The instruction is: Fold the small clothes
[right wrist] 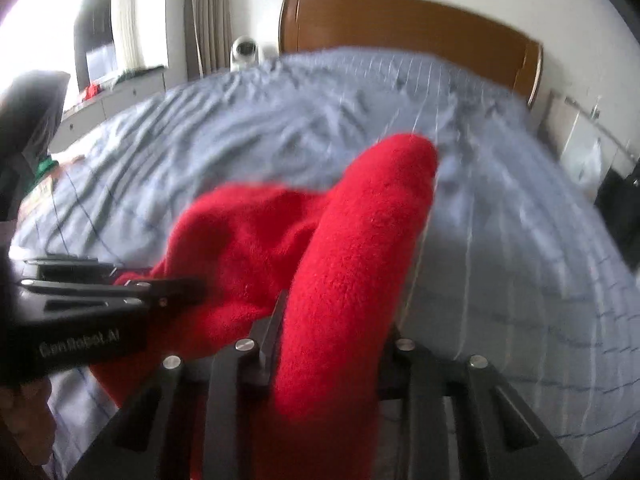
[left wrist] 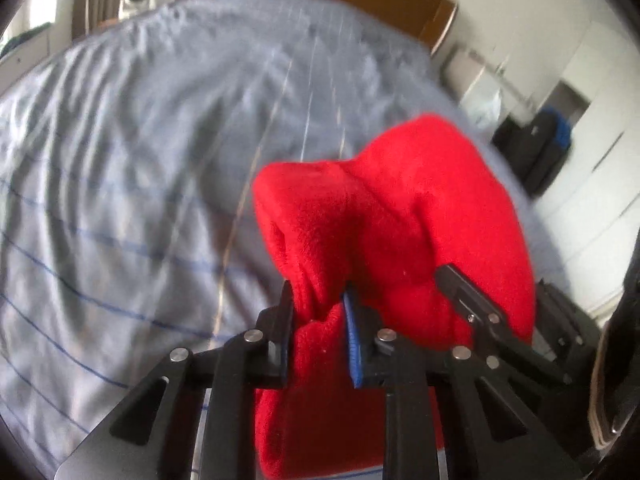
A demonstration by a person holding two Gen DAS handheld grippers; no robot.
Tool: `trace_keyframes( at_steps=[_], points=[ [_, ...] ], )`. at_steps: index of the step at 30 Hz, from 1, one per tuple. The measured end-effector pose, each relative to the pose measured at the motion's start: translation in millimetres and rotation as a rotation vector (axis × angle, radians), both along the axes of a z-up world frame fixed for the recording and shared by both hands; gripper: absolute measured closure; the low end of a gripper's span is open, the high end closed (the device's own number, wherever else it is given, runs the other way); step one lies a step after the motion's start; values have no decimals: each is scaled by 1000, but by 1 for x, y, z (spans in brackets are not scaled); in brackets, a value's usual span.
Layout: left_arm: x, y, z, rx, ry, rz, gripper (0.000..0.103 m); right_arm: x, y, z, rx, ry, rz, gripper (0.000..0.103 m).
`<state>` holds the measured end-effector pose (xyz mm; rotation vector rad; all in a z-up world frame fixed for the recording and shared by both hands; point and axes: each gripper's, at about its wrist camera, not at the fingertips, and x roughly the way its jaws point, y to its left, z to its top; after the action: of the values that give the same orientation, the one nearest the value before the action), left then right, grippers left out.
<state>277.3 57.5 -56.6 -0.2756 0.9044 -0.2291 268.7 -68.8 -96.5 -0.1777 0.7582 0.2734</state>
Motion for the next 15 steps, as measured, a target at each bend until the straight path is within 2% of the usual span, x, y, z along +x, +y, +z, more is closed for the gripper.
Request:
trace_keyframes(
  at_steps=[4, 6, 7, 9, 11, 12, 13, 14, 15],
  points=[
    [-4, 6, 45, -10, -111, 6, 82, -6, 0, 54, 52, -134, 9, 72],
    [0, 7, 49, -7, -95, 2, 80, -2, 1, 77, 93, -169, 10, 72],
    [3, 6, 44, -5, -72, -1, 75, 1, 0, 80, 119, -163, 7, 72],
    [9, 6, 15, 25, 32, 1, 68, 9, -7, 75, 194, -87, -11, 69],
    [-8, 11, -11, 125, 75, 58, 67, 18, -17, 48, 224, 56, -36, 55],
    [-26, 16, -19, 167, 64, 85, 63, 18, -23, 34, 224, 110, -53, 51],
    [-44, 20, -24, 186, 42, 109, 46, 11, -33, 20, 215, 154, -78, 41],
    [-62, 22, -25, 187, 16, 127, 35, 1, -41, 10, 202, 166, -99, 35],
    [-80, 24, -26, 184, -16, 145, 14, -13, -50, 3, 186, 162, -113, 32]
  ],
)
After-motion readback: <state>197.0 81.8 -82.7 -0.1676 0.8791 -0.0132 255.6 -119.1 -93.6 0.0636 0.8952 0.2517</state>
